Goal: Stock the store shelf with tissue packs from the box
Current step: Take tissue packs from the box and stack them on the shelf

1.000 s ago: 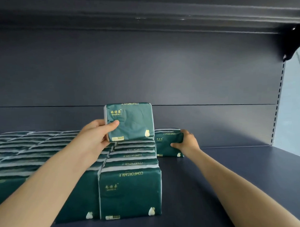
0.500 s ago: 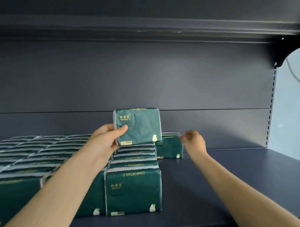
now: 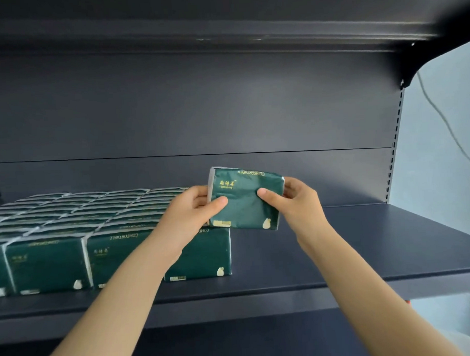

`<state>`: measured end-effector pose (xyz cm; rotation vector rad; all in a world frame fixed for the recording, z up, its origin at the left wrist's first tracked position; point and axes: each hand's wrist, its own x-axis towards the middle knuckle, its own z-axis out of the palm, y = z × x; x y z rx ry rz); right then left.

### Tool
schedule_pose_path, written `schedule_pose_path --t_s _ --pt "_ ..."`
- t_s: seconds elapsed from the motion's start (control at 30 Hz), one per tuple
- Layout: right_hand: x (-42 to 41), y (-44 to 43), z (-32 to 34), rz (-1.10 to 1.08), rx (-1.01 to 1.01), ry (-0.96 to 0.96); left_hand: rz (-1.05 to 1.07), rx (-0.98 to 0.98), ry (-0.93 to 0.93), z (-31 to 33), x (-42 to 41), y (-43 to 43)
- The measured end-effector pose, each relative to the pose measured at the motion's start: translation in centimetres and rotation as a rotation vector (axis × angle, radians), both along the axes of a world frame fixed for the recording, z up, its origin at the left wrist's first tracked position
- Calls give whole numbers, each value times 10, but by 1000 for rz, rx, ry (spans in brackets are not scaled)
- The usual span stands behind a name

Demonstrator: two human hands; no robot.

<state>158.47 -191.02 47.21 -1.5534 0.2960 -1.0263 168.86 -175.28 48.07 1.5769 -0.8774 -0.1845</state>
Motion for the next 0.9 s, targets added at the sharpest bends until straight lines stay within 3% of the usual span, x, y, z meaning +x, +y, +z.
schedule_pose_path --t_s 0.13,0.3,0.53,0.9 --pt "-7 -22 0 -38 56 -28 153 184 -474 -8 1 6" --pt "12 -59 -10 -179 21 97 379 668 -1059 -33 20 0" --pt "76 -102 -42 -315 -192 444 438 653 -1274 -55 43 -14" --pt "138 -117 -55 -401 -297 582 385 631 -1309 -62 54 -15"
